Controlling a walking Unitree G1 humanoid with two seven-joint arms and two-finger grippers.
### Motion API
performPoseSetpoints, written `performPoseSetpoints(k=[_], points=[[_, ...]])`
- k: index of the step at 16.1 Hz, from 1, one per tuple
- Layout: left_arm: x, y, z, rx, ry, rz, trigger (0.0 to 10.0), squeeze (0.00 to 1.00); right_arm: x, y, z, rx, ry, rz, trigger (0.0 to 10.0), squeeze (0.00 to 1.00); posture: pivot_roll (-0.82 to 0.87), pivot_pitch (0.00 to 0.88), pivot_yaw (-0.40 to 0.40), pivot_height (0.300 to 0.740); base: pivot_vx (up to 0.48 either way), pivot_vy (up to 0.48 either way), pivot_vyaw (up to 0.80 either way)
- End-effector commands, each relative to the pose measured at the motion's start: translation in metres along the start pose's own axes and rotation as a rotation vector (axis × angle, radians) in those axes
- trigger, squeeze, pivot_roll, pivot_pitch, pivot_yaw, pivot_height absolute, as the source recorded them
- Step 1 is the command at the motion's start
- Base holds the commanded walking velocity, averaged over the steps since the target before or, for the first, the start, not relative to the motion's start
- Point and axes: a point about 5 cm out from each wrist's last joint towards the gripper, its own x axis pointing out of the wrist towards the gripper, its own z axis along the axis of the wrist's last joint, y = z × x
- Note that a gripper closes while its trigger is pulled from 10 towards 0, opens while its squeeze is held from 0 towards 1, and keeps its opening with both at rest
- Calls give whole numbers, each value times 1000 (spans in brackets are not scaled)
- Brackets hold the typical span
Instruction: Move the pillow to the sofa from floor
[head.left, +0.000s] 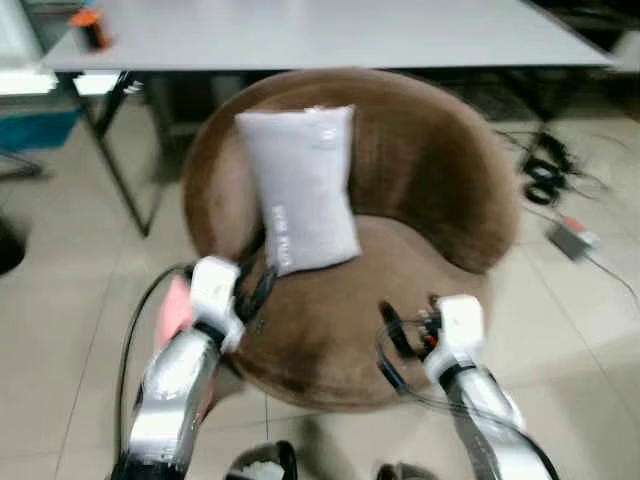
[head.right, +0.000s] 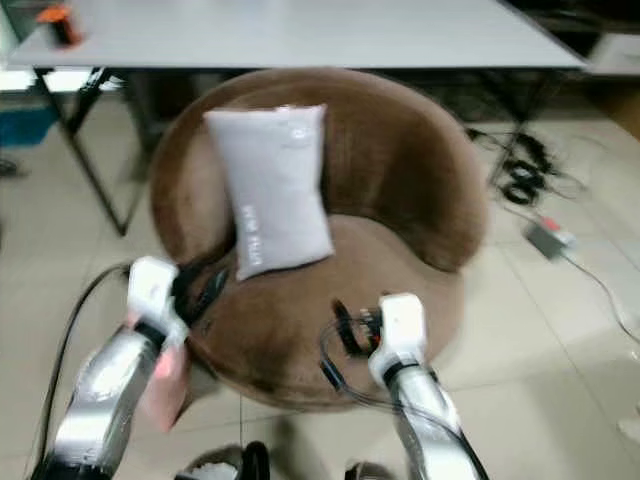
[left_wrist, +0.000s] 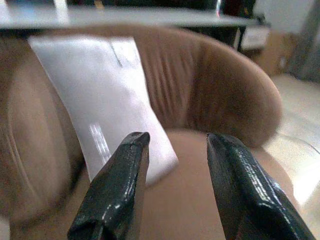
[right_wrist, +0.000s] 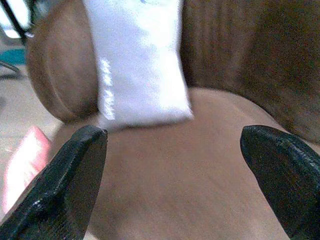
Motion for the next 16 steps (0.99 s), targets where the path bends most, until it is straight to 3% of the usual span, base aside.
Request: performPoseSetpoints(k=[1,6,12,16], points=[[-3,-4,-3,-20,26,-9,10000,0,4,0,8,-27,-31,22,10000,0,-99,62,20,740,0,0,0],[7,16,-14,-46,145,40,10000,0,5,2,6,-20,-38,9,10000,0,-122,61,54,740,0,0,0],[11,11,-14,-80,167,63,10000,0,0,4,-1,-16,-7,13,10000,0,-122,100,47,740,0,0,0],[31,7,6,-85,109,80,10000,0,5,5,2,-24,1,33,10000,0,-116,125,26,740,0,0,0]])
